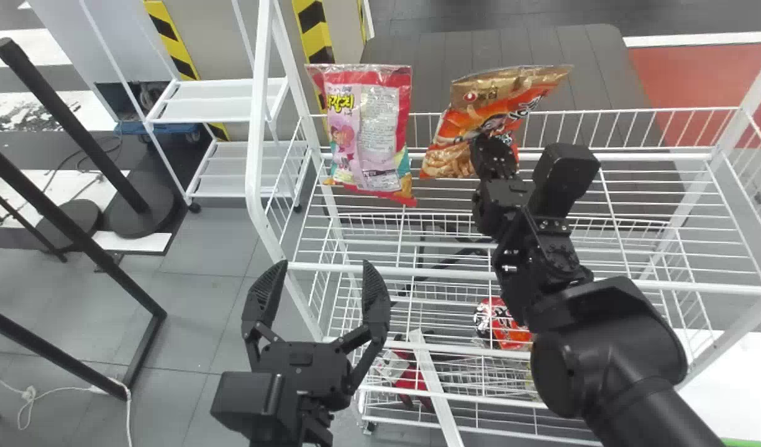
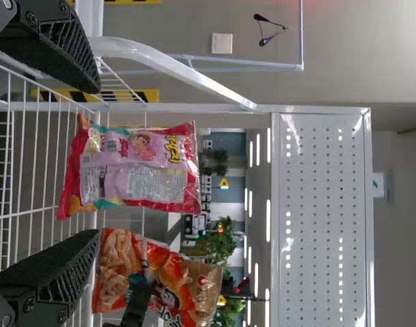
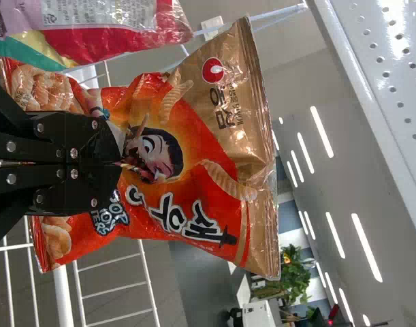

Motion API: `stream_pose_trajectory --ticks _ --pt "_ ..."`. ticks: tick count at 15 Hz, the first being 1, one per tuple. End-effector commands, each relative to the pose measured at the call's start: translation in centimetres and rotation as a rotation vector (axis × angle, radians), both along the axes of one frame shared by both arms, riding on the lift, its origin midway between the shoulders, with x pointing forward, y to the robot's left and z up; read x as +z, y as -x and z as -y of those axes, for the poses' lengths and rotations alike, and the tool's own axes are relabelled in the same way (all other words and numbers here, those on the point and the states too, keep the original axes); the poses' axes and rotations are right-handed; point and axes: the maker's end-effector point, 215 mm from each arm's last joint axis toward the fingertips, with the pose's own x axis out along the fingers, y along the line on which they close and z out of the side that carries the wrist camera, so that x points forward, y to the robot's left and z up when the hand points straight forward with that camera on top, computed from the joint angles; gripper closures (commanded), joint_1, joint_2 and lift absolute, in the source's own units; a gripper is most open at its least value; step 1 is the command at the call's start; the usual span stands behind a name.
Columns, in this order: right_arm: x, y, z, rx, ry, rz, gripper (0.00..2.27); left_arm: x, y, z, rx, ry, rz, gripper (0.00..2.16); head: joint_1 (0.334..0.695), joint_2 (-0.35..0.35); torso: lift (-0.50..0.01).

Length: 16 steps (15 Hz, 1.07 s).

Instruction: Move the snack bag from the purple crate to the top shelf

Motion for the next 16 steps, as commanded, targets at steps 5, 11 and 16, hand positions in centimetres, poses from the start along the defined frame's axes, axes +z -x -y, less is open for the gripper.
stream_pose_trajectory --ticks 5,11,16 --pt "-1.5 -0.6 0.2 -0.003 0.007 -0.024 1.71 0.1 0.7 -0.2 0.002 -0.002 0.003 0.07 0.695 0.169 0.001" --pt "-2.2 -1.1 0.1 0.002 0.000 -0.043 1.70 0.1 1.0 -0.4 0.009 0.001 0.009 0.07 0.695 0.169 0.001" --pt "-1.8 -1.6 -0.3 0.015 -0.009 -0.041 1.70 0.3 0.9 -0.4 0.005 0.001 0.015 0.07 0.695 0.173 0.001"
